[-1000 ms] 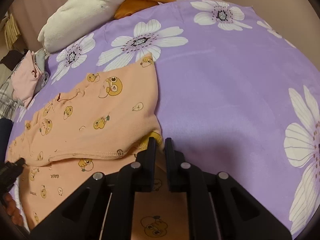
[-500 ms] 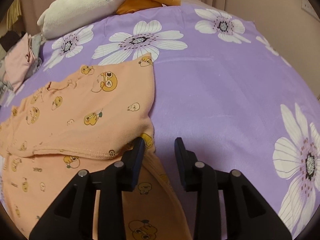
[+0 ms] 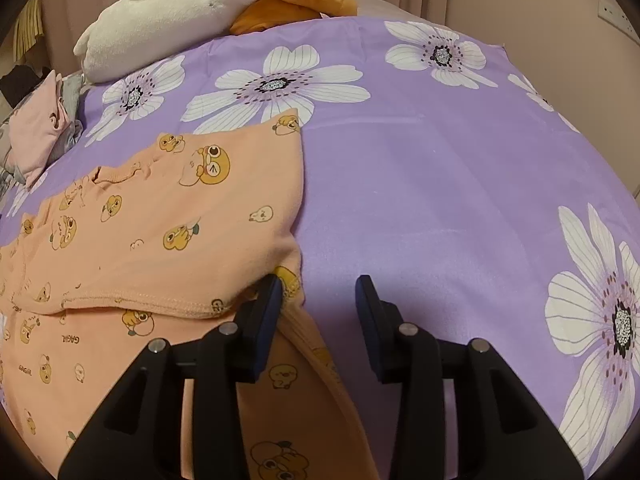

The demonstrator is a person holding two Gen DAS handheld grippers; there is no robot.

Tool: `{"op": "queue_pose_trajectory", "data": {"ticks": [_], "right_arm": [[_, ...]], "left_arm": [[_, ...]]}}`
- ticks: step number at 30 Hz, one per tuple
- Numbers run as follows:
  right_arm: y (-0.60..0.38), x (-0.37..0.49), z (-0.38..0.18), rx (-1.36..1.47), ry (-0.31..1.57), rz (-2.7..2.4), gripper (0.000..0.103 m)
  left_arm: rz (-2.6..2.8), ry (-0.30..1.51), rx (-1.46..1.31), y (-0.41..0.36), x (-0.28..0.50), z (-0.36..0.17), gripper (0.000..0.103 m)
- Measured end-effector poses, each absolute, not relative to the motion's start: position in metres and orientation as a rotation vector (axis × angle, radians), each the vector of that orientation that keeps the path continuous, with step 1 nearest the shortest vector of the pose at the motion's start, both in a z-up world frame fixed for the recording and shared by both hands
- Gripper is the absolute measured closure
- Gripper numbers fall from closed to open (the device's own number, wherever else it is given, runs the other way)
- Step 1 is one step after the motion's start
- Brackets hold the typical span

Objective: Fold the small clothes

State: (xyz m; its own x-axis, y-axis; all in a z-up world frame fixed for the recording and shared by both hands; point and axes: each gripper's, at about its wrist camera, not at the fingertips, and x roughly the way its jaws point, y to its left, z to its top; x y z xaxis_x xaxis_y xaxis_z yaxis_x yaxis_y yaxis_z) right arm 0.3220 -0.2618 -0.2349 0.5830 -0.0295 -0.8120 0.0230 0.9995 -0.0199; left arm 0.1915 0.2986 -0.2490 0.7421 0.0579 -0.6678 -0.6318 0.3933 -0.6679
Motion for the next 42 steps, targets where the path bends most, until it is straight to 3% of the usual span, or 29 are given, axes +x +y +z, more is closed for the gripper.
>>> {"op": "queue_pose_trajectory", "data": {"ticks": [4, 8, 12, 15, 19, 26, 34, 35, 36, 38, 42], "right_arm": [[-0.262, 0.323, -0.234, -0.003, 0.951, -0.029, 0.063], [-0.27, 0.325, -0.232, 0.05, 0.969, -0.024, 0.061], [-0.285, 0.324, -0.232, 0.167, 0.99, 0.007, 0.06], [-0.282, 0.325, -0.232, 0.126, 1.003, 0.041, 0.059], [-0.28, 0.328, -0.233, 0.105, 1.006, 0.042, 0.052], [-0.263, 0.328, -0.236, -0.001, 0.993, 0.015, 0.039], [-0.266, 0.328, -0.237, -0.014, 0.981, 0.011, 0.035], [-0.265, 0.328, -0.238, -0.017, 0.981, 0.01, 0.034], [-0.264, 0.329, -0.238, -0.028, 0.982, 0.009, 0.032], [-0.262, 0.33, -0.239, -0.043, 0.981, 0.008, 0.03], [-0.264, 0.332, -0.24, -0.034, 0.983, 0.014, 0.027]], "left_arm": [[0.375, 0.583, -0.979, 0.256, 0.215, -0.207, 0.096], [0.239, 0.57, -0.729, 0.147, 0.26, -0.152, 0.095], [0.175, 0.732, -0.652, 0.092, 0.298, -0.156, 0.095], [0.154, 0.77, -0.783, 0.116, 0.288, -0.184, 0.089], [0.317, 0.743, -0.968, 0.174, 0.252, -0.214, 0.057], [0.405, 0.688, -1.172, 0.268, 0.203, -0.243, 0.057], [0.403, 0.688, -1.222, 0.286, 0.234, -0.267, 0.057], [0.422, 0.698, -1.203, 0.286, 0.24, -0.264, 0.059], [0.455, 0.699, -1.178, 0.286, 0.242, -0.262, 0.068], [0.557, 0.74, -1.11, 0.288, 0.244, -0.261, 0.095], [0.574, 0.703, -0.982, 0.277, 0.244, -0.24, 0.1]]}}
